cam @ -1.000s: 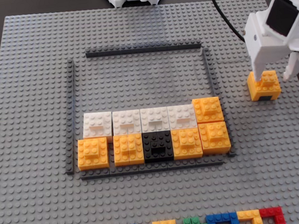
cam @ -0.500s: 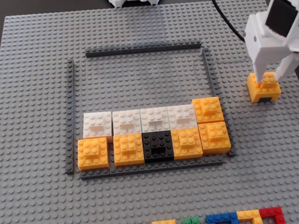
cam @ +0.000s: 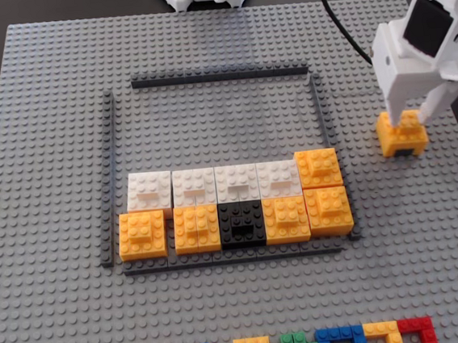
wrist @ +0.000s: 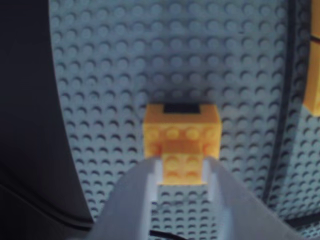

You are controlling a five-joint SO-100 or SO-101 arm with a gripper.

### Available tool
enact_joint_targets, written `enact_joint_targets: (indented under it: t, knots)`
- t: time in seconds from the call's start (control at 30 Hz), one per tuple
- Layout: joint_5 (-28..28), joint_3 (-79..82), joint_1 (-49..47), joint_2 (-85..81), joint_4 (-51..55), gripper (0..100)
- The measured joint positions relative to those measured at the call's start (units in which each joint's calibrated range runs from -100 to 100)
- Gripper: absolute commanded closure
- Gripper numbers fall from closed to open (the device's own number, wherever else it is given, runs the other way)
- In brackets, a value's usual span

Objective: Grab the cube and place it into the grid

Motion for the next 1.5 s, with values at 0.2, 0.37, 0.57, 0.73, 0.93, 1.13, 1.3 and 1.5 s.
enact_joint_targets:
  t: [0.2, 0.37, 0.57, 0.73, 0.93, 1.13, 1.3, 1.5]
  knots:
    - [0.8, -1.4, 0.1, -0.6, 2.8, 96]
    - [1.6, -4.3, 0.1, -4.1, 5.3, 97]
    - [3.1, -7.2, 0.2, -10.0, 8.3, 97]
    - [5.1, -5.2, 2.3, -16.3, 8.7, 97]
    - [7.6, 3.0, 6.4, -22.1, 7.7, 97]
    - [9.4, 12.5, 10.3, -26.6, 5.4, 97]
    - [10.2, 20.2, 12.8, -28.8, 2.9, 97]
    - [11.1, 28.3, 14.3, -29.5, -0.4, 97]
